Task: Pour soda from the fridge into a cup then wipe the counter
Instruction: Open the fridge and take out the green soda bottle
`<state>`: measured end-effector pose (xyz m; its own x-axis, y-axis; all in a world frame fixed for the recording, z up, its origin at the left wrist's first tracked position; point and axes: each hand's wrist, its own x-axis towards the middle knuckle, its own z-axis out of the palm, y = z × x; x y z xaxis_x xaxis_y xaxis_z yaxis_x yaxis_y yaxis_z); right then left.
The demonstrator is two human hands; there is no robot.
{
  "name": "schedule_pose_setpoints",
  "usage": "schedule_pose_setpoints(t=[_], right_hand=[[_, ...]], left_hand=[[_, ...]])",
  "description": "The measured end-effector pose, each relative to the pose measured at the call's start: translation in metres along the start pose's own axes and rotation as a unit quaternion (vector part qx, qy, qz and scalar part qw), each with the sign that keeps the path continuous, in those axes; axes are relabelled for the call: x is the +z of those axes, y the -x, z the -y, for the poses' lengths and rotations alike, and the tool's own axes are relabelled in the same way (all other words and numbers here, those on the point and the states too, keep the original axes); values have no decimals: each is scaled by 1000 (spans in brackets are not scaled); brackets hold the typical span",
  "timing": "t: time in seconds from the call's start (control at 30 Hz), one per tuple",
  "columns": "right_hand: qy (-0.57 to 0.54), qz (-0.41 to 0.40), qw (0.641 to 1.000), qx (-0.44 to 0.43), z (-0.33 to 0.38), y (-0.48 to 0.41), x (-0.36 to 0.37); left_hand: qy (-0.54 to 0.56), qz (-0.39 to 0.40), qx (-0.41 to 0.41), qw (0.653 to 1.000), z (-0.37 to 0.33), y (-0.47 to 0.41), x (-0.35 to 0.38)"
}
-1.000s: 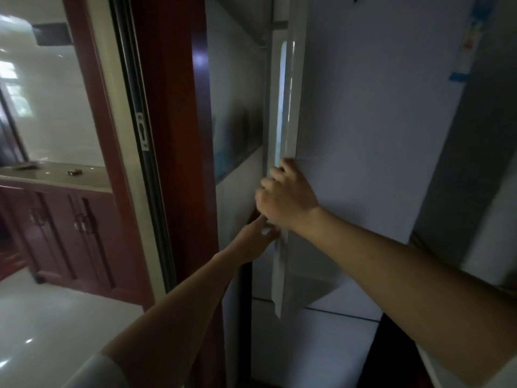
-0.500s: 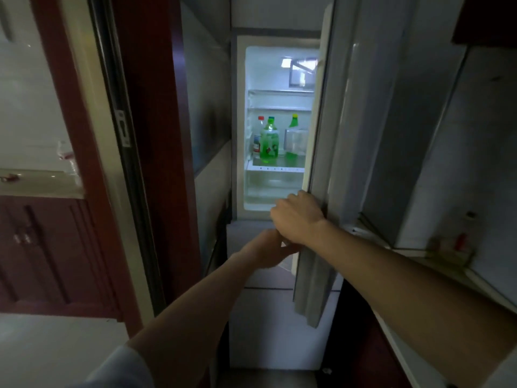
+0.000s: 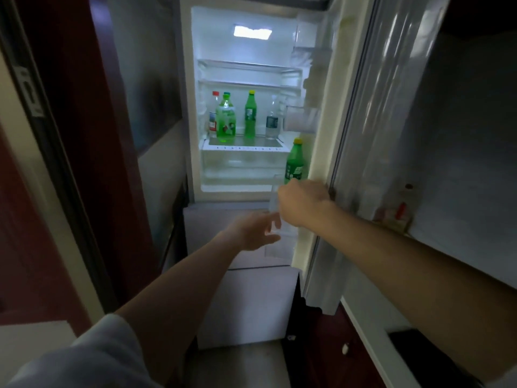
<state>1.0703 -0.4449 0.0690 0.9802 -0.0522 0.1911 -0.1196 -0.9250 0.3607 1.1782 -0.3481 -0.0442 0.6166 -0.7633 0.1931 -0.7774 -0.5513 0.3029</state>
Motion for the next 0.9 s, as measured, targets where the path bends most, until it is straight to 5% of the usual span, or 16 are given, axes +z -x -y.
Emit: schedule_pose_setpoints(t=[0.37, 0.9], right_hand=[[-118, -33, 993, -4, -66, -29, 36], [-146, -8, 987, 66, -105, -111, 118]], left_hand=[[-27, 123, -7, 992, -18, -74, 6], [19, 73, 104, 992, 13, -161, 26]])
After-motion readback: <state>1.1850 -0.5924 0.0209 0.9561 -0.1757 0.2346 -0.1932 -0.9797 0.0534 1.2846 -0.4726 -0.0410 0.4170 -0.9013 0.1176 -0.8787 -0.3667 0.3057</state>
